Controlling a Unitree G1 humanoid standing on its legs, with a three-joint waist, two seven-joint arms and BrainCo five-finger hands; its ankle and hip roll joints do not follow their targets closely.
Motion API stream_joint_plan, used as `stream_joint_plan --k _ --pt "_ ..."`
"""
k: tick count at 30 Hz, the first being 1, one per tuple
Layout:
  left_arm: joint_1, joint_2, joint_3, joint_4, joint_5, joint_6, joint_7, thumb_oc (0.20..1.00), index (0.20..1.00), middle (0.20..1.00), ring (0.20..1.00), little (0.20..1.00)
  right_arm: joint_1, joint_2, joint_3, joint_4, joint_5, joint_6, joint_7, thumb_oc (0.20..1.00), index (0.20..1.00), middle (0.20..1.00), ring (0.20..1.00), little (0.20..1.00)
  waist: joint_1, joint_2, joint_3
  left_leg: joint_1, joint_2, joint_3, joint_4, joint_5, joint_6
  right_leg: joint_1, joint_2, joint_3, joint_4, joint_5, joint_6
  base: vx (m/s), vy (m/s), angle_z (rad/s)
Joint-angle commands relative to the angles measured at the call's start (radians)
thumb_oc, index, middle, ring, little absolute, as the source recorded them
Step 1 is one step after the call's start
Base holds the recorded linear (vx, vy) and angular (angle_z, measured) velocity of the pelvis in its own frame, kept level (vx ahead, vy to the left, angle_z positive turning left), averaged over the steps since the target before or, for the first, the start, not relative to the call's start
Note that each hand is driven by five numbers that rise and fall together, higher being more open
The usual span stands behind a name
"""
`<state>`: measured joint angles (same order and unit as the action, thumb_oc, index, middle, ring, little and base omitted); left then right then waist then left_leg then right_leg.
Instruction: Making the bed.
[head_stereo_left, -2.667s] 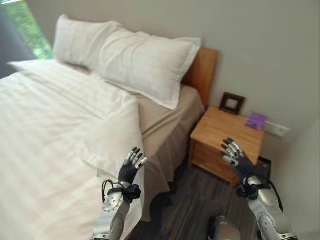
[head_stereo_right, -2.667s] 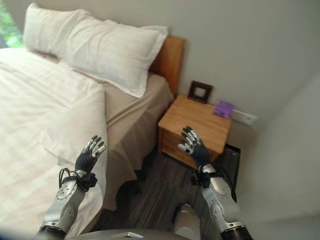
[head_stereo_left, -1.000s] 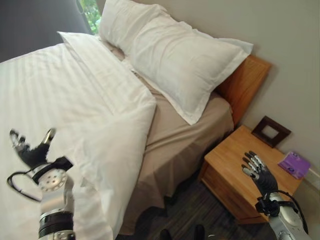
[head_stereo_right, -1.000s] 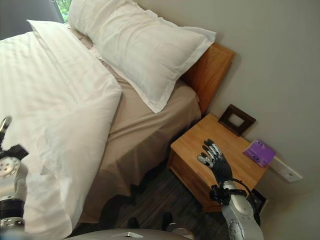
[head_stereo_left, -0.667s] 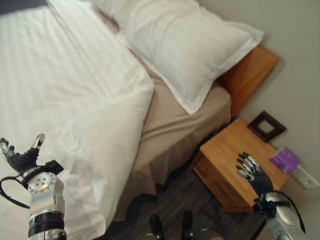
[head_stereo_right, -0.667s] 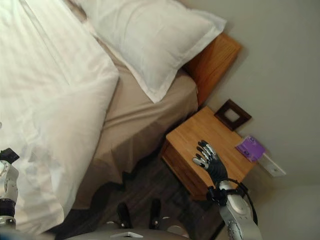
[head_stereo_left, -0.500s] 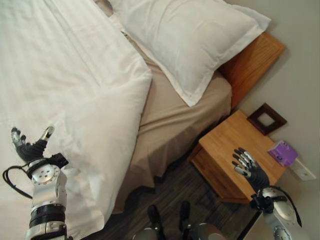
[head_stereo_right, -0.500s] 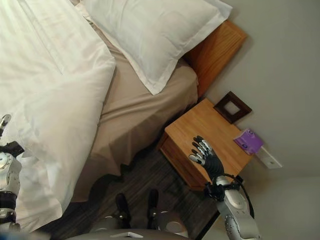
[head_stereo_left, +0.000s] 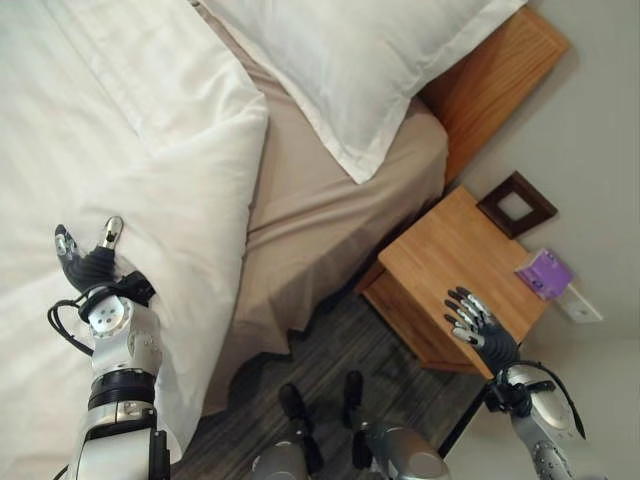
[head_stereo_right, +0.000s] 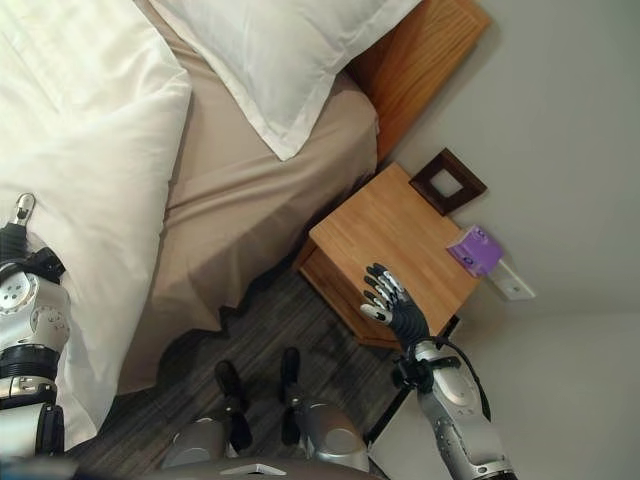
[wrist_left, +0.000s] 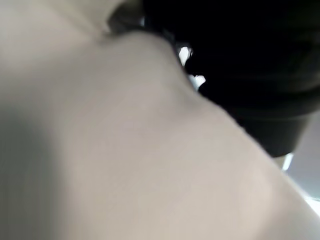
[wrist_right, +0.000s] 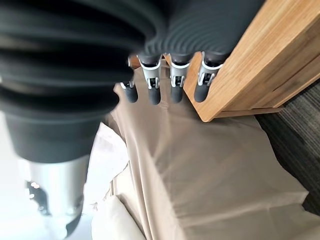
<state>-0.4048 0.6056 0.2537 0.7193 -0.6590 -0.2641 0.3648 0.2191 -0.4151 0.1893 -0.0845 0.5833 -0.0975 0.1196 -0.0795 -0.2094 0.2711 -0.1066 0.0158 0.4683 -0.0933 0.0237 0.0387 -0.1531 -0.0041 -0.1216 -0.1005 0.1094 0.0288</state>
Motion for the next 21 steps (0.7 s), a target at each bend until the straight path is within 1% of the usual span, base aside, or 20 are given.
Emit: stream_joint_plan --k 1,2,3,4,5,7,8,9,10,11,12,13,14,15,16,17,18,19,21 --pt "-0.039 -0.059 -0.115 0.085 0.075 0.062 -0.061 0.300 0.300 0.300 0.300 0.300 -0.019 0.010 -0.013 -0.054 0.039 -0.040 0.011 1.000 1.000 1.000 1.000 1.000 -0.021 -0.014 -0.030 0.059 0.019 -0.042 0.006 -0.054 -0.036 0.065 -0.025 -0.006 0.013 -0.074 0.074 0.01 0.020 -0.18" --pt "-0.050 -0.079 -0.155 0.049 0.114 0.069 -0.061 0.200 0.200 0.200 0.200 0.200 -0.025 0.005 -0.014 -0.056 0.029 -0.038 0.007 1.000 1.000 1.000 1.000 1.000 -0.023 -0.011 -0.028 0.060 0.018 -0.042 0.006 -0.054 -0.035 0.063 -0.026 -0.004 0.013 -0.074 0.074 0.01 0.019 -0.12" --pt "-0.049 -0.080 -0.155 0.047 0.116 0.070 -0.060 0.200 0.200 0.200 0.200 0.200 -0.025 0.005 -0.015 -0.056 0.029 -0.038 0.007 1.000 1.000 1.000 1.000 1.000 -0.023 -0.010 -0.028 0.060 0.018 -0.042 0.006 -0.054 -0.035 0.063 -0.026 -0.004 0.013 -0.074 0.074 0.00 0.000 0.00" --pt "-0.053 -0.084 -0.205 0.010 0.211 0.090 -0.066 0.200 0.200 0.200 0.200 0.200 -0.037 0.002 -0.014 -0.054 0.024 -0.038 0.009 1.000 1.000 1.000 1.000 1.000 -0.023 -0.006 -0.025 0.060 0.017 -0.042 0.006 -0.055 -0.034 0.062 -0.026 -0.002 0.013 -0.074 0.074 -0.01 0.007 0.04" --pt "-0.053 -0.086 -0.206 0.008 0.213 0.091 -0.064 0.200 0.200 0.200 0.200 0.200 -0.036 0.002 -0.015 -0.053 0.024 -0.038 0.009 1.000 1.000 1.000 1.000 1.000 -0.022 -0.006 -0.025 0.060 0.017 -0.042 0.006 -0.055 -0.034 0.062 -0.026 -0.002 0.013 -0.074 0.074 -0.01 0.011 0.03" --pt "-0.070 -0.095 -0.263 -0.024 0.290 0.107 -0.075 0.200 0.200 0.200 0.200 0.200 -0.048 0.001 -0.011 -0.053 0.025 -0.038 0.011 1.000 1.000 1.000 1.000 1.000 -0.022 0.000 -0.022 0.062 0.015 -0.043 0.006 -0.056 -0.032 0.062 -0.027 0.001 0.013 -0.072 0.074 -0.01 0.009 0.02" --pt "-0.104 -0.116 -0.321 -0.053 0.367 0.123 -0.073 0.200 0.200 0.200 0.200 0.200 -0.058 -0.001 -0.004 -0.053 0.021 -0.036 0.011 1.000 1.000 1.000 1.000 1.000 -0.026 0.006 -0.021 0.063 0.013 -0.045 0.006 -0.057 -0.030 0.062 -0.028 0.002 0.013 -0.073 0.075 -0.03 0.017 0.05" --pt "-0.119 -0.135 -0.359 -0.079 0.401 0.130 -0.081 0.200 0.200 0.200 0.200 0.200 -0.064 -0.002 -0.001 -0.050 0.019 -0.035 0.009 1.000 1.000 1.000 1.000 1.000 -0.028 0.009 -0.020 0.063 0.011 -0.047 0.006 -0.058 -0.029 0.063 -0.029 0.002 0.013 -0.072 0.075 -0.02 0.012 0.04" --pt "-0.119 -0.135 -0.359 -0.079 0.402 0.130 -0.080 0.200 0.200 0.200 0.200 0.200 -0.063 -0.002 -0.002 -0.050 0.019 -0.035 0.009 1.000 1.000 1.000 1.000 1.000 -0.027 0.010 -0.020 0.063 0.011 -0.047 0.006 -0.059 -0.029 0.063 -0.029 0.002 0.013 -0.072 0.075 0.00 0.000 0.00" --pt "-0.126 -0.170 -0.427 -0.136 0.447 0.135 -0.113 0.200 0.200 0.200 0.200 0.200 -0.070 -0.005 -0.001 -0.052 0.013 -0.030 0.007 1.000 1.000 1.000 1.000 1.000 -0.029 0.018 -0.017 0.066 0.009 -0.049 0.006 -0.060 -0.026 0.066 -0.030 0.001 0.013 -0.073 0.077 0.00 0.000 0.00" --pt "-0.124 -0.196 -0.452 -0.160 0.446 0.134 -0.122 0.200 0.200 0.200 0.200 0.200 -0.073 -0.006 -0.002 -0.056 0.011 -0.027 0.004 1.000 1.000 1.000 1.000 1.000 -0.030 0.022 -0.016 0.067 0.008 -0.051 0.006 -0.062 -0.024 0.068 -0.031 0.001 0.013 -0.073 0.077 0.00 0.000 0.00" --pt "-0.123 -0.196 -0.452 -0.161 0.446 0.134 -0.121 0.200 0.200 0.200 0.200 0.200 -0.072 -0.006 -0.003 -0.056 0.011 -0.027 0.004 1.000 1.000 1.000 1.000 1.000 -0.029 0.023 -0.016 0.067 0.008 -0.051 0.006 -0.062 -0.024 0.068 -0.031 0.002 0.013 -0.073 0.077 0.00 0.000 0.00" --pt "-0.119 -0.238 -0.476 -0.164 0.421 0.132 -0.131 0.200 0.200 0.200 0.200 0.200 -0.075 -0.004 -0.002 -0.059 0.010 -0.023 -0.001 1.000 1.000 1.000 1.000 1.000 -0.033 0.026 -0.016 0.070 0.006 -0.052 0.006 -0.063 -0.021 0.070 -0.033 0.003 0.013 -0.073 0.076 -0.01 0.012 -0.06" --pt "-0.123 -0.283 -0.521 -0.148 0.443 0.141 -0.141 0.200 0.200 0.200 0.200 0.200 -0.074 -0.001 0.000 -0.064 0.008 -0.021 -0.005 1.000 1.000 1.000 1.000 1.000 -0.040 0.030 -0.018 0.075 0.004 -0.053 0.006 -0.065 -0.018 0.074 -0.033 0.006 0.013 -0.073 0.075 -0.01 0.015 -0.06" --pt "-0.123 -0.302 -0.552 -0.138 0.466 0.149 -0.162 0.200 0.200 0.200 0.200 0.200 -0.071 -0.003 -0.002 -0.072 0.009 -0.018 -0.005 1.000 1.000 1.000 1.000 1.000 -0.045 0.032 -0.019 0.076 0.003 -0.052 0.006 -0.067 -0.017 0.074 -0.033 0.008 0.013 -0.073 0.076 -0.01 0.010 -0.07" --pt "-0.123 -0.302 -0.553 -0.137 0.466 0.149 -0.162 0.200 0.200 0.200 0.200 0.200 -0.070 -0.003 -0.003 -0.073 0.009 -0.017 -0.005 1.000 1.000 1.000 1.000 1.000 -0.044 0.032 -0.020 0.076 0.003 -0.051 0.006 -0.067 -0.017 0.074 -0.033 0.008 0.013 -0.073 0.076 -0.01 0.005 -0.03" --pt "-0.130 -0.341 -0.598 -0.117 0.486 0.154 -0.167 0.200 0.200 0.200 0.200 0.200 -0.070 -0.004 -0.001 -0.077 0.012 -0.017 -0.011 1.000 1.000 1.000 1.000 1.000 -0.053 0.033 -0.024 0.077 0.003 -0.048 0.006 -0.069 -0.015 0.072 -0.034 0.013 0.013 -0.071 0.076 0.00 0.003 -0.07" --pt "-0.130 -0.342 -0.599 -0.116 0.486 0.153 -0.167 0.200 0.200 0.200 0.200 0.200 -0.069 -0.004 -0.002 -0.078 0.012 -0.017 -0.011 1.000 1.000 1.000 1.000 1.000 -0.052 0.033 -0.024 0.077 0.003 -0.048 0.006 -0.069 -0.015 0.072 -0.033 0.013 0.013 -0.071 0.076 -0.01 0.001 -0.05" --pt "-0.137 -0.378 -0.650 -0.099 0.492 0.155 -0.181 0.200 0.200 0.200 0.200 0.200 -0.072 -0.004 0.004 -0.076 0.017 -0.017 -0.019 1.000 1.000 1.000 1.000 1.000 -0.060 0.032 -0.028 0.077 0.003 -0.046 0.006 -0.072 -0.013 0.070 -0.033 0.019 0.013 -0.070 0.077 0.00 -0.001 -0.03"
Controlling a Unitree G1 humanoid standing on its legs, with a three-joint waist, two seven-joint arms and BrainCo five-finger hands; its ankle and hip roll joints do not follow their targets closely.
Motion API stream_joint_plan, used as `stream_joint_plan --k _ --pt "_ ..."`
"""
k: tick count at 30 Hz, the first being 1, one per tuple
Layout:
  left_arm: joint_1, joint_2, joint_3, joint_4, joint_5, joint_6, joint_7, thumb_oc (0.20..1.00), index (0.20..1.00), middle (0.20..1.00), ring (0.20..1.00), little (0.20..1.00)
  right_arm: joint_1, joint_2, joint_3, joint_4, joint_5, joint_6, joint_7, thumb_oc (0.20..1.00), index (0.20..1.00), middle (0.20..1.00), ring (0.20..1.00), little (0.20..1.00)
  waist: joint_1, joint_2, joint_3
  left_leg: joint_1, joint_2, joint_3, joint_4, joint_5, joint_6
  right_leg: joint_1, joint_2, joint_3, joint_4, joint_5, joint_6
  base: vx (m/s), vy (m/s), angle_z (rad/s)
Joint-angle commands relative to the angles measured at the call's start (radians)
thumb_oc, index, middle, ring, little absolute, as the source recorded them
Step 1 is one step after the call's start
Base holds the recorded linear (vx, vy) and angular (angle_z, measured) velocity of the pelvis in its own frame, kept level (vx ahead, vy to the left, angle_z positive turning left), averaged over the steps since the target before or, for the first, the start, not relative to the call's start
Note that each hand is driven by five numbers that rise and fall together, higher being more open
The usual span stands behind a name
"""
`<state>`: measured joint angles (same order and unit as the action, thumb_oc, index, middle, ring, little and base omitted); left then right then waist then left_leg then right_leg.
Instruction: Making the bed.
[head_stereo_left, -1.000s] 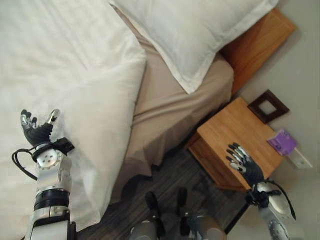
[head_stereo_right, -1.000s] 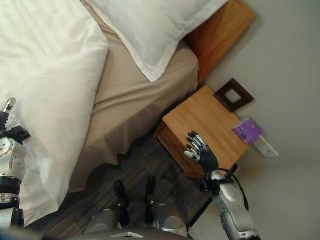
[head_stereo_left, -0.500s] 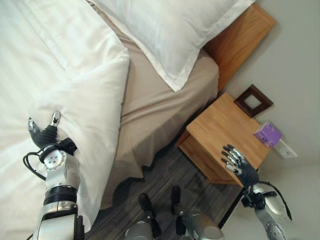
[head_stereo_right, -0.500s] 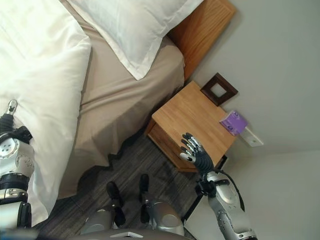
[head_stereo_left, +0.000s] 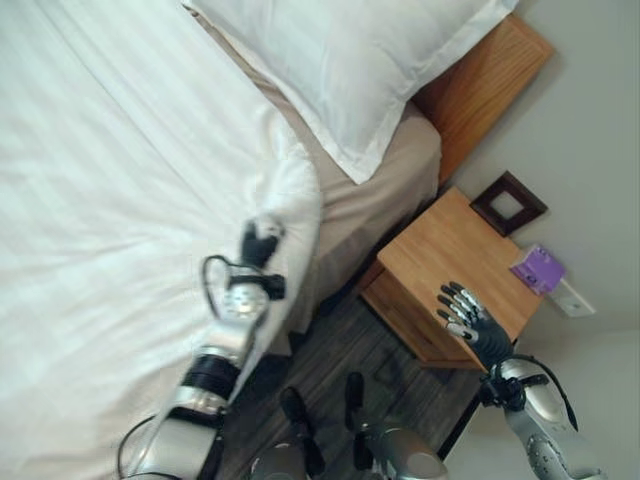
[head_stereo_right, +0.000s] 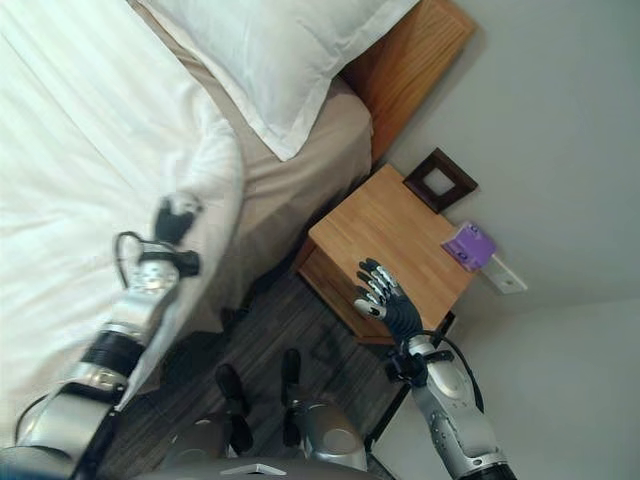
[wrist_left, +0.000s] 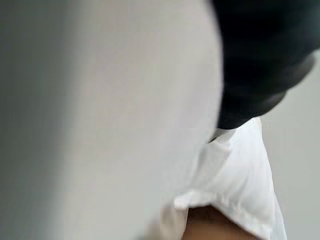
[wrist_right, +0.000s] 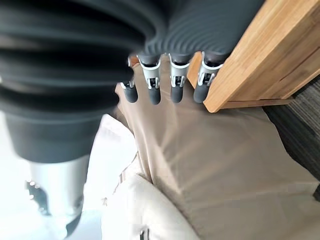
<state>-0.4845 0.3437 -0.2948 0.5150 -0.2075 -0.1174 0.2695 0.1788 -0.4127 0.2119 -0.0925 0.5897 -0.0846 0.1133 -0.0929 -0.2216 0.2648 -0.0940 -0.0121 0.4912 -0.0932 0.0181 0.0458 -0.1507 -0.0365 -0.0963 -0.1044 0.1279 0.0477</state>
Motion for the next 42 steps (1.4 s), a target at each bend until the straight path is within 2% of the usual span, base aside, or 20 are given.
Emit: stream_joint_plan --k 1,2,3,4,5,6,12,16,18,20,22,28,29,32,34,35,37,40,42 --pt "-0.062 -0.133 -0.128 0.113 0.050 0.012 -0.099 0.200 0.200 0.200 0.200 0.200 -0.034 -0.007 -0.015 -0.069 0.013 -0.033 -0.016 1.000 1.000 1.000 1.000 1.000 -0.051 0.044 -0.022 0.065 0.031 -0.068 0.006 -0.066 -0.020 0.066 0.000 -0.005 0.017 -0.088 0.058 -0.01 -0.007 -0.04" --pt "-0.070 -0.155 -0.170 0.136 0.070 0.017 -0.116 0.200 0.200 0.200 0.200 0.200 -0.039 -0.009 -0.005 -0.076 0.020 -0.035 -0.021 1.000 1.000 1.000 1.000 1.000 -0.058 0.043 -0.024 0.064 0.031 -0.066 0.006 -0.066 -0.020 0.063 0.001 -0.001 0.017 -0.086 0.059 -0.01 -0.006 -0.04" --pt "-0.070 -0.155 -0.171 0.137 0.070 0.016 -0.116 0.200 0.200 0.200 0.200 0.200 -0.039 -0.009 -0.005 -0.076 0.020 -0.034 -0.021 1.000 1.000 1.000 1.000 1.000 -0.058 0.043 -0.024 0.064 0.031 -0.066 0.006 -0.066 -0.020 0.063 0.001 -0.001 0.017 -0.086 0.059 -0.01 -0.005 -0.05" --pt "-0.077 -0.169 -0.200 0.157 0.087 0.023 -0.134 0.420 0.420 0.420 0.420 0.420 -0.041 -0.013 -0.001 -0.077 0.025 -0.033 -0.020 1.000 1.000 1.000 1.000 1.000 -0.063 0.043 -0.026 0.064 0.032 -0.063 0.006 -0.066 -0.019 0.061 0.001 0.002 0.017 -0.085 0.059 0.00 -0.005 -0.06" --pt "-0.080 -0.172 -0.216 0.165 0.096 0.022 -0.143 0.896 0.896 0.896 0.896 0.896 -0.042 -0.015 0.003 -0.078 0.028 -0.033 -0.018 1.000 1.000 1.000 1.000 1.000 -0.065 0.042 -0.028 0.064 0.032 -0.061 0.006 -0.066 -0.019 0.060 0.002 0.006 0.017 -0.085 0.059 0.00 -0.006 -0.06" --pt "-0.079 -0.178 -0.237 0.172 0.101 0.025 -0.167 1.000 1.000 1.000 1.000 1.000 -0.041 -0.018 0.004 -0.076 0.030 -0.030 -0.017 1.000 1.000 1.000 1.000 1.000 -0.068 0.043 -0.030 0.065 0.032 -0.059 0.006 -0.067 -0.019 0.060 0.002 0.007 0.017 -0.085 0.060 0.00 -0.006 -0.08" --pt "-0.040 -0.173 -0.267 0.128 0.026 0.010 -0.229 1.000 1.000 1.000 1.000 1.000 -0.027 -0.026 0.008 -0.074 0.029 -0.021 -0.007 1.000 1.000 1.000 1.000 1.000 -0.072 0.051 -0.039 0.073 0.031 -0.052 0.006 -0.071 -0.018 0.062 0.001 0.014 0.017 -0.086 0.062 0.00 -0.008 -0.07" --pt "-0.021 -0.146 -0.286 0.046 -0.041 0.016 -0.278 1.000 1.000 1.000 1.000 1.000 -0.025 -0.031 -0.002 -0.069 0.022 -0.014 -0.004 1.000 1.000 1.000 1.000 1.000 -0.061 0.073 -0.042 0.075 0.028 -0.065 0.006 -0.072 -0.018 0.071 -0.004 0.003 0.017 -0.091 0.063 0.00 -0.004 -0.02" --pt "-0.009 -0.117 -0.306 -0.034 -0.066 0.020 -0.311 1.000 1.000 1.000 1.000 1.000 -0.029 -0.031 -0.013 -0.069 0.009 -0.010 -0.006 1.000 1.000 1.000 1.000 1.000 -0.046 0.096 -0.044 0.075 0.022 -0.080 0.006 -0.070 -0.016 0.081 -0.011 -0.011 0.017 -0.095 0.061 0.00 0.000 0.00" --pt "0.002 -0.105 -0.312 -0.065 -0.085 0.025 -0.325 1.000 1.000 1.000 1.000 1.000 -0.029 -0.028 -0.016 -0.068 0.005 -0.005 -0.007 1.000 1.000 1.000 1.000 1.000 -0.042 0.102 -0.043 0.077 0.020 -0.090 0.006 -0.070 -0.014 0.089 -0.013 -0.018 0.017 -0.097 0.061 -0.01 0.002 0.09" --pt "0.027 -0.082 -0.330 -0.134 -0.135 0.038 -0.371 1.000 1.000 1.000 1.000 1.000 -0.028 -0.025 -0.026 -0.070 -0.005 0.000 -0.004 1.000 1.000 1.000 1.000 1.000 -0.029 0.124 -0.045 0.080 0.013 -0.111 0.006 -0.072 -0.011 0.104 -0.021 -0.032 0.017 -0.104 0.060 -0.03 0.013 0.09" --pt "0.143 -0.018 -0.298 -0.237 -0.244 0.049 -0.421 1.000 1.000 1.000 1.000 1.000 -0.012 -0.016 -0.058 -0.080 -0.028 0.003 0.006 1.000 1.000 1.000 1.000 1.000 -0.009 0.147 -0.056 0.083 0.001 -0.137 0.006 -0.068 -0.002 0.124 -0.030 -0.065 0.017 -0.110 0.053 0.00 0.018 0.23" --pt "0.235 0.002 -0.245 -0.264 -0.338 0.058 -0.432 1.000 1.000 1.000 1.000 1.000 -0.011 -0.011 -0.076 -0.088 -0.032 -0.001 0.005 1.000 1.000 1.000 1.000 1.000 0.004 0.154 -0.057 0.088 -0.004 -0.150 0.006 -0.070 0.001 0.135 -0.035 -0.077 0.019 -0.113 0.053 0.01 0.034 0.13" --pt "0.436 0.041 -0.081 -0.345 -0.505 0.063 -0.431 1.000 1.000 1.000 1.000 1.000 -0.026 0.002 -0.117 -0.100 -0.043 -0.022 -0.004 1.000 1.000 1.000 1.000 1.000 0.043 0.156 -0.055 0.084 -0.013 -0.180 0.006 -0.068 0.007 0.144 -0.045 -0.100 0.022 -0.117 0.052 -0.01 0.041 0.18" --pt "0.484 0.050 -0.042 -0.360 -0.536 0.069 -0.435 1.000 1.000 1.000 1.000 1.000 -0.033 0.006 -0.122 -0.101 -0.041 -0.028 -0.005 1.000 1.000 1.000 1.000 1.000 0.051 0.155 -0.053 0.082 -0.015 -0.187 0.006 -0.067 0.009 0.145 -0.047 -0.107 0.024 -0.118 0.052 -0.01 0.034 0.24" --pt "0.565 0.059 0.052 -0.358 -0.571 0.061 -0.429 1.000 1.000 1.000 1.000 1.000 -0.065 0.019 -0.121 -0.094 -0.036 -0.039 -0.007 1.000 1.000 1.000 1.000 1.000 0.076 0.156 -0.045 0.084 -0.022 -0.208 0.006 -0.071 0.008 0.150 -0.053 -0.111 0.033 -0.127 0.059 -0.01 0.056 0.28" --pt "0.589 0.063 0.079 -0.361 -0.581 0.060 -0.426 1.000 1.000 1.000 1.000 1.000 -0.085 0.024 -0.112 -0.088 -0.031 -0.042 -0.008 1.000 1.000 1.000 1.000 1.000 0.083 0.155 -0.042 0.074 -0.021 -0.205 0.006 -0.063 0.013 0.146 -0.051 -0.120 0.026 -0.117 0.052 -0.05 0.016 0.18" --pt "0.669 0.079 0.199 -0.376 -0.592 0.047 -0.409 1.000 1.000 1.000 1.000 1.000 -0.162 0.037 -0.064 -0.076 -0.027 -0.042 0.007 1.000 1.000 1.000 1.000 1.000 0.125 0.157 -0.026 0.060 -0.028 -0.233 0.006 -0.057 0.016 0.145 -0.058 -0.147 0.027 -0.118 0.050 -0.06 0.023 0.24" --pt "0.683 0.069 0.241 -0.384 -0.602 0.036 -0.398 1.000 1.000 1.000 1.000 1.000 -0.222 0.039 -0.024 -0.061 -0.030 -0.039 0.013 1.000 1.000 1.000 1.000 1.000 0.149 0.158 -0.015 0.050 -0.032 -0.250 0.006 -0.051 0.017 0.146 -0.062 -0.166 0.027 -0.118 0.048 -0.06 0.012 0.29"
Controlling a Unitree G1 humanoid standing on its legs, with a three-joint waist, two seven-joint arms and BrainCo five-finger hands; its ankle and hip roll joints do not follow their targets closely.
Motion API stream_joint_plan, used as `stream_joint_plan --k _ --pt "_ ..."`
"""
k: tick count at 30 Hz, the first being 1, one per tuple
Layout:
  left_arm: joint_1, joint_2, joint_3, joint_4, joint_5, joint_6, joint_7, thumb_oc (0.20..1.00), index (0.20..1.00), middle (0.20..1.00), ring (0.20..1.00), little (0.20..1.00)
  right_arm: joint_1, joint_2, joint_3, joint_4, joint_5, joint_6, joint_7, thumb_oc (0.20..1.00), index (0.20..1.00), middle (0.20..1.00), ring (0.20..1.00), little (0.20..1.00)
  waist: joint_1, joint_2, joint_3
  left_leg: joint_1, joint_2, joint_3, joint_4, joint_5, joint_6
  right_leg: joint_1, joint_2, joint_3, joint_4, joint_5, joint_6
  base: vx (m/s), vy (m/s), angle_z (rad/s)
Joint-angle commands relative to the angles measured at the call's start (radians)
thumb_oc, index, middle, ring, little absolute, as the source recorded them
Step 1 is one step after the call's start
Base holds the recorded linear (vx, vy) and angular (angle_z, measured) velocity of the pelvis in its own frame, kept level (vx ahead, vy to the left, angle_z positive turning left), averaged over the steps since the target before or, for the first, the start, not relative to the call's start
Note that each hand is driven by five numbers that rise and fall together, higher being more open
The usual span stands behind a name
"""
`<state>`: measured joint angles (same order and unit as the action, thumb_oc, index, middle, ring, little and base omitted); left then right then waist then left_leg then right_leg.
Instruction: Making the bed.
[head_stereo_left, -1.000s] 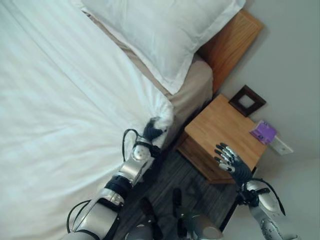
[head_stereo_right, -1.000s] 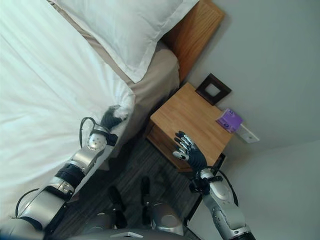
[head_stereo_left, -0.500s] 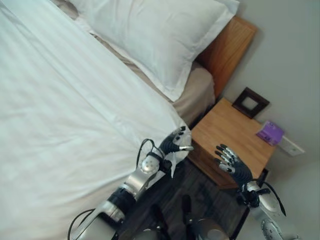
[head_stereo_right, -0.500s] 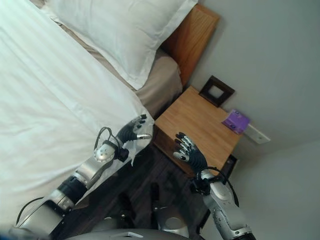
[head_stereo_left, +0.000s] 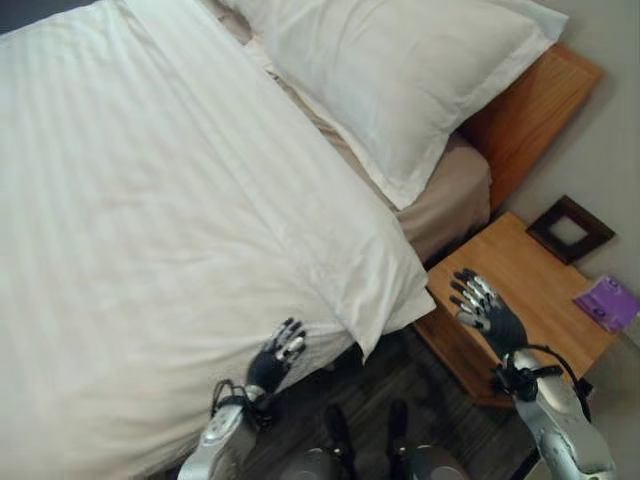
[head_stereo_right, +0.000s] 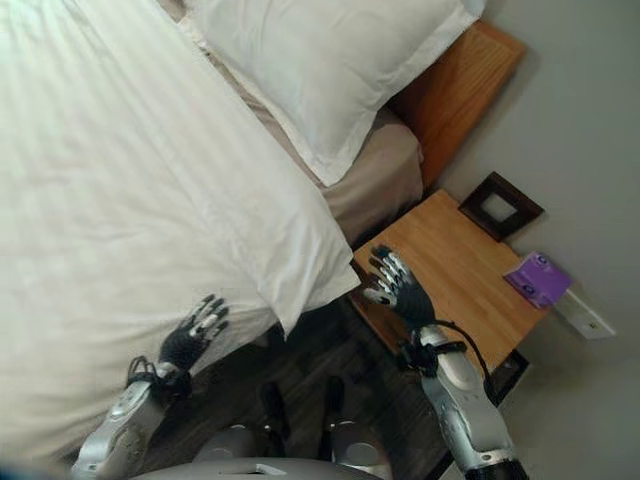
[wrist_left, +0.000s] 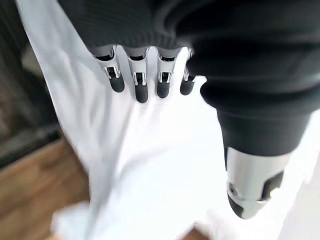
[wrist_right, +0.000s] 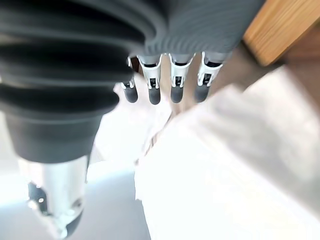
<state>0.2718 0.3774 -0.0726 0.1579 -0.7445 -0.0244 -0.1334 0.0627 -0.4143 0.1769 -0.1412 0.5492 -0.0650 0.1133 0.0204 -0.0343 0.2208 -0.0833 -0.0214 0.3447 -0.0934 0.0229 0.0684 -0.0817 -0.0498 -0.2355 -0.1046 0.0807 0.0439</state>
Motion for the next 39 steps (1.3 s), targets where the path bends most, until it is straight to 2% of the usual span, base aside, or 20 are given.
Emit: stream_joint_plan --k 1,4,5,6,10,12,16,19,25,30,33,35,36,39 --pt "-0.074 0.032 0.027 -0.032 -0.064 -0.059 0.013 1.000 1.000 1.000 1.000 1.000 -0.143 0.045 0.034 0.000 0.012 -0.056 0.012 1.000 1.000 1.000 1.000 1.000 0.046 -0.029 0.033 0.035 -0.025 -0.112 0.006 -0.054 -0.006 0.078 -0.051 -0.037 0.025 -0.071 0.052 -0.06 0.001 0.21" --pt "-0.081 0.020 0.041 -0.048 -0.075 -0.069 0.032 1.000 1.000 1.000 1.000 1.000 -0.286 0.070 0.118 0.034 0.029 -0.053 -0.005 1.000 1.000 1.000 1.000 1.000 0.087 -0.024 0.053 0.018 -0.030 -0.131 0.006 -0.046 -0.006 0.076 -0.054 -0.062 0.018 -0.065 0.050 -0.06 0.000 0.32" --pt "-0.087 0.023 0.033 -0.051 -0.074 -0.071 0.038 1.000 1.000 1.000 1.000 1.000 -0.343 0.084 0.154 0.047 0.044 -0.052 -0.008 0.341 0.341 0.341 0.341 0.341 0.099 -0.021 0.057 0.011 -0.030 -0.136 0.006 -0.043 -0.006 0.072 -0.055 -0.069 0.018 -0.064 0.049 -0.05 0.007 0.34" --pt "-0.096 0.024 0.019 -0.048 -0.072 -0.069 0.045 1.000 1.000 1.000 1.000 1.000 -0.405 0.100 0.181 0.072 0.052 -0.051 -0.020 0.200 0.200 0.200 0.200 0.200 0.113 -0.019 0.063 0.006 -0.030 -0.139 0.006 -0.041 -0.006 0.069 -0.055 -0.072 0.018 -0.063 0.048 -0.04 0.011 0.29" --pt "-0.109 0.029 -0.021 -0.048 -0.075 -0.060 0.048 1.000 1.000 1.000 1.000 1.000 -0.536 0.167 0.233 0.150 0.112 -0.051 -0.046 0.200 0.200 0.200 0.200 0.200 0.145 -0.011 0.069 -0.007 -0.031 -0.148 0.006 -0.034 -0.005 0.061 -0.055 -0.083 0.017 -0.062 0.045 -0.01 0.010 0.06" --pt "-0.132 0.045 -0.063 -0.054 -0.085 -0.061 0.056 1.000 1.000 1.000 1.000 1.000 -0.632 0.215 0.262 0.246 0.185 -0.057 -0.091 0.200 0.200 0.200 0.200 0.200 0.166 -0.008 0.078 -0.019 -0.031 -0.153 0.006 -0.028 -0.007 0.053 -0.053 -0.085 0.017 -0.060 0.041 -0.01 0.012 0.13" --pt "-0.157 0.049 -0.086 -0.052 -0.094 -0.065 0.060 1.000 1.000 1.000 1.000 1.000 -0.671 0.233 0.280 0.325 0.226 -0.049 -0.102 0.200 0.200 0.200 0.200 0.200 0.181 -0.007 0.091 -0.032 -0.030 -0.156 0.006 -0.023 -0.010 0.042 -0.052 -0.091 0.017 -0.059 0.038 0.00 0.005 0.12" --pt "-0.168 0.051 -0.105 -0.050 -0.098 -0.062 0.058 1.000 1.000 1.000 1.000 1.000 -0.659 0.256 0.248 0.461 0.285 -0.038 -0.114 0.200 0.200 0.200 0.200 0.200 0.199 0.004 0.103 -0.049 -0.033 -0.166 0.006 -0.019 -0.012 0.033 -0.053 -0.105 0.017 -0.060 0.038 0.01 0.009 0.03" --pt "-0.170 0.039 -0.082 -0.045 -0.107 -0.069 0.050 1.000 1.000 1.000 1.000 1.000 -0.560 0.265 0.194 0.558 0.314 -0.013 -0.091 0.200 0.200 0.200 0.200 0.200 0.204 0.019 0.114 -0.063 -0.034 -0.171 0.006 -0.023 -0.021 0.025 -0.058 -0.117 0.018 -0.065 0.048 0.03 0.015 0.04" --pt "-0.157 0.021 -0.051 -0.040 -0.134 -0.084 0.040 1.000 1.000 1.000 1.000 1.000 -0.564 0.258 0.126 0.610 0.394 -0.014 -0.058 0.200 0.200 0.200 0.200 0.200 0.213 0.018 0.123 -0.077 -0.021 -0.124 0.006 -0.027 -0.026 -0.009 -0.050 -0.105 0.017 -0.052 0.051 0.03 0.001 -0.17" --pt "-0.151 0.014 -0.061 -0.037 -0.144 -0.085 0.042 1.000 1.000 1.000 1.000 1.000 -0.592 0.261 0.097 0.617 0.454 -0.037 -0.055 0.200 0.200 0.200 0.200 0.200 0.213 0.020 0.126 -0.075 -0.015 -0.102 0.006 -0.029 -0.030 -0.015 -0.049 -0.101 0.017 -0.052 0.051 0.04 -0.019 -0.20" --pt "-0.146 0.015 -0.074 -0.046 -0.149 -0.084 0.043 1.000 1.000 1.000 1.000 1.000 -0.613 0.265 0.091 0.643 0.472 -0.045 -0.059 0.200 0.200 0.200 0.200 0.200 0.214 0.025 0.128 -0.074 -0.013 -0.092 0.006 -0.031 -0.032 -0.019 -0.049 -0.099 0.017 -0.051 0.052 0.05 -0.020 -0.25" --pt "-0.153 0.019 -0.095 -0.046 -0.153 -0.081 0.037 1.000 1.000 1.000 1.000 1.000 -0.631 0.270 0.066 0.734 0.492 -0.046 -0.071 0.200 0.200 0.200 0.200 0.200 0.211 0.039 0.133 -0.072 -0.012 -0.083 0.006 -0.034 -0.036 -0.020 -0.053 -0.100 0.017 -0.053 0.055 0.06 -0.026 -0.22" --pt "-0.159 0.019 -0.104 -0.037 -0.157 -0.077 0.032 1.000 1.000 1.000 1.000 1.000 -0.636 0.264 0.033 0.836 0.510 -0.041 -0.076 0.200 0.200 0.200 0.200 0.200 0.210 0.055 0.132 -0.076 -0.014 -0.084 0.006 -0.032 -0.037 -0.023 -0.057 -0.103 0.017 -0.054 0.055 0.04 -0.015 -0.07"
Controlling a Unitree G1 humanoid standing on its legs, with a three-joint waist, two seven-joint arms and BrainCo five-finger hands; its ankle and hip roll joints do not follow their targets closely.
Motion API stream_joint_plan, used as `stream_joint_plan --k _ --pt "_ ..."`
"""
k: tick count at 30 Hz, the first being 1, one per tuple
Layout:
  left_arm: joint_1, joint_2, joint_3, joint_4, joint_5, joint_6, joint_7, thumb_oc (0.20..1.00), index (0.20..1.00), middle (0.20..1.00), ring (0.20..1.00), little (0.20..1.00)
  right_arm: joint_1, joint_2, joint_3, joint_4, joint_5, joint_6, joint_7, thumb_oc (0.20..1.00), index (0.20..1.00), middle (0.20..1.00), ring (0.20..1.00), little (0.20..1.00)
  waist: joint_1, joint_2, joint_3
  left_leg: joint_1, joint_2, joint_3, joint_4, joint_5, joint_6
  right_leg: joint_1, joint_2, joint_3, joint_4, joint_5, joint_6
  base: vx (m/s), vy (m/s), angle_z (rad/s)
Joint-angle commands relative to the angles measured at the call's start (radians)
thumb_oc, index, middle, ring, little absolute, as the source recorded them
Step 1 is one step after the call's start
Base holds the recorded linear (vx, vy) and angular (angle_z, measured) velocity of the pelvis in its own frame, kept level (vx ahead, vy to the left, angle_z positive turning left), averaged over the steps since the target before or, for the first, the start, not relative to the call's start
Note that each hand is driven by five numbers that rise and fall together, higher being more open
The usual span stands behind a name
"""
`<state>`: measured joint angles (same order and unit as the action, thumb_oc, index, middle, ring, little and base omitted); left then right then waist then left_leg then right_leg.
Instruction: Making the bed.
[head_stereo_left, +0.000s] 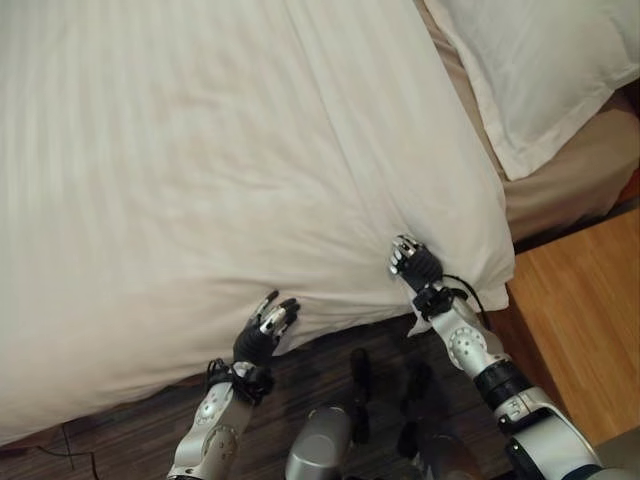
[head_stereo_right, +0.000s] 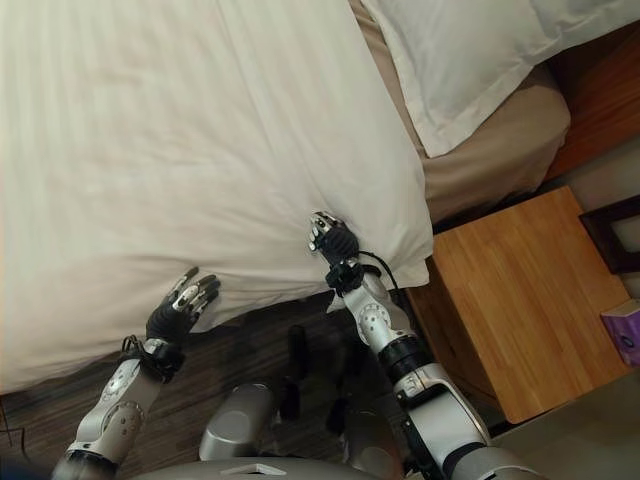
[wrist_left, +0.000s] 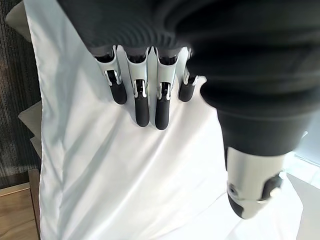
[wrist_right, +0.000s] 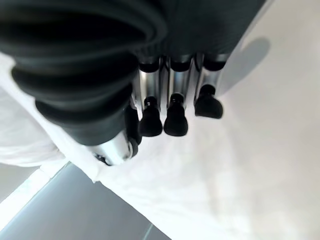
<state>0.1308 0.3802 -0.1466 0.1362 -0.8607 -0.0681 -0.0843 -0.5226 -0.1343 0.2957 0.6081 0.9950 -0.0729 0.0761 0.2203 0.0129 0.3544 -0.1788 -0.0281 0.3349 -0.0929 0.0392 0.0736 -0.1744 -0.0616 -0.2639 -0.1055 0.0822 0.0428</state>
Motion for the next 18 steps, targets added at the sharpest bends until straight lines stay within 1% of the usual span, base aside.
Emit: stream_joint_plan --k 1,3,4,5,6,7,8,9,10,12,14,16,18 --pt "-0.018 0.015 -0.029 -0.016 -0.042 -0.033 -0.021 1.000 1.000 1.000 1.000 1.000 -0.042 -0.019 -0.124 0.155 0.079 -0.032 -0.042 0.200 0.200 0.200 0.200 0.200 0.007 0.021 -0.002 0.012 -0.009 -0.067 0.006 -0.044 -0.037 0.063 -0.047 -0.086 0.018 -0.052 0.051 0.00 0.000 0.00" --pt "-0.016 0.014 -0.027 -0.016 -0.045 -0.032 -0.026 1.000 1.000 1.000 1.000 1.000 -0.036 -0.031 -0.169 0.244 0.080 -0.024 -0.037 0.200 0.200 0.200 0.200 0.200 0.004 0.035 -0.004 0.010 -0.012 -0.071 0.006 -0.044 -0.038 0.064 -0.050 -0.090 0.018 -0.055 0.053 0.05 0.011 0.01" --pt "-0.006 0.008 -0.016 -0.009 -0.048 -0.029 -0.035 1.000 1.000 1.000 1.000 1.000 -0.003 -0.047 -0.241 0.343 0.098 -0.016 -0.038 0.200 0.200 0.200 0.200 0.200 -0.004 0.051 -0.002 0.011 -0.015 -0.070 0.006 -0.048 -0.037 0.065 -0.054 -0.093 0.018 -0.058 0.056 0.10 0.031 0.05" --pt "0.001 0.002 -0.005 -0.005 -0.048 -0.030 -0.045 1.000 1.000 1.000 1.000 1.000 0.048 -0.062 -0.308 0.439 0.113 -0.003 -0.029 0.200 0.200 0.200 0.200 0.200 -0.015 0.060 0.002 0.012 -0.017 -0.065 0.006 -0.052 -0.036 0.062 -0.056 -0.091 0.018 -0.056 0.060 0.07 0.032 0.05" --pt "0.001 0.002 -0.006 -0.005 -0.048 -0.030 -0.045 1.000 1.000 1.000 1.000 1.000 0.047 -0.063 -0.309 0.441 0.113 -0.003 -0.026 0.200 0.200 0.200 0.200 0.200 -0.014 0.060 0.002 0.012 -0.016 -0.064 0.006 -0.052 -0.036 0.062 -0.056 -0.090 0.018 -0.056 0.060 0.05 0.031 0.06" --pt "0.003 -0.002 0.001 -0.002 -0.045 -0.030 -0.049 1.000 1.000 1.000 1.000 1.000 0.079 -0.072 -0.341 0.485 0.113 0.002 -0.027 0.200 0.200 0.200 0.200 0.200 -0.022 0.064 0.003 0.012 -0.017 -0.061 0.006 -0.053 -0.036 0.061 -0.057 -0.088 0.018 -0.056 0.062 0.03 0.026 -0.02" --pt "0.005 -0.007 0.007 -0.001 -0.045 -0.030 -0.055 1.000 1.000 1.000 1.000 1.000 0.108 -0.085 -0.375 0.540 0.111 0.014 -0.023 0.200 0.200 0.200 0.200 0.200 -0.031 0.067 0.003 0.013 -0.017 -0.058 0.006 -0.056 -0.035 0.060 -0.058 -0.085 0.018 -0.056 0.063 0.06 0.039 -0.11" --pt "0.008 -0.013 0.021 -0.013 -0.045 -0.034 -0.066 1.000 1.000 1.000 1.000 1.000 0.167 -0.120 -0.446 0.625 0.101 0.023 -0.022 0.200 0.200 0.200 0.200 0.200 -0.051 0.069 0.004 0.017 -0.018 -0.050 0.006 -0.061 -0.035 0.059 -0.058 -0.079 0.018 -0.058 0.066 0.05 0.023 -0.12" --pt "0.009 -0.014 0.020 -0.013 -0.045 -0.034 -0.066 1.000 1.000 1.000 1.000 1.000 0.167 -0.122 -0.447 0.627 0.100 0.023 -0.020 0.200 0.200 0.200 0.200 0.200 -0.050 0.069 0.004 0.017 -0.017 -0.050 0.006 -0.061 -0.035 0.060 -0.058 -0.079 0.018 -0.058 0.066 0.05 0.021 -0.03" --pt "0.009 -0.013 0.027 -0.024 -0.041 -0.037 -0.077 1.000 1.000 1.000 1.000 1.000 0.227 -0.148 -0.501 0.685 0.094 0.036 -0.018 0.200 0.200 0.200 0.200 0.200 -0.070 0.068 0.004 0.022 -0.017 -0.043 0.006 -0.065 -0.036 0.060 -0.058 -0.072 0.018 -0.059 0.068 0.02 0.006 0.00" --pt "0.013 -0.010 0.041 -0.042 -0.037 -0.044 -0.084 1.000 1.000 1.000 1.000 1.000 0.316 -0.168 -0.567 0.697 0.101 0.033 -0.016 0.200 0.200 0.200 0.200 0.200 -0.105 0.059 0.004 0.029 -0.015 -0.034 0.006 -0.069 -0.037 0.059 -0.056 -0.059 0.018 -0.059 0.069 0.03 0.013 -0.06" --pt "0.016 -0.005 0.036 -0.059 -0.031 -0.046 -0.089 1.000 1.000 1.000 1.000 1.000 0.365 -0.184 -0.588 0.709 0.090 0.036 -0.008 0.200 0.200 0.200 0.200 0.200 -0.121 0.049 -0.001 0.032 -0.014 -0.027 0.006 -0.071 -0.037 0.059 -0.056 -0.051 0.018 -0.060 0.069 0.01 -0.007 -0.23" --pt "0.015 0.005 0.037 -0.088 -0.025 -0.053 -0.087 1.000 1.000 1.000 1.000 1.000 0.415 -0.228 -0.632 0.707 0.079 0.026 -0.007 0.200 0.200 0.200 0.200 0.200 -0.148 0.037 -0.012 0.042 -0.013 -0.022 0.006 -0.076 -0.037 0.065 -0.055 -0.042 0.018 -0.063 0.070 0.00 -0.019 -0.41"
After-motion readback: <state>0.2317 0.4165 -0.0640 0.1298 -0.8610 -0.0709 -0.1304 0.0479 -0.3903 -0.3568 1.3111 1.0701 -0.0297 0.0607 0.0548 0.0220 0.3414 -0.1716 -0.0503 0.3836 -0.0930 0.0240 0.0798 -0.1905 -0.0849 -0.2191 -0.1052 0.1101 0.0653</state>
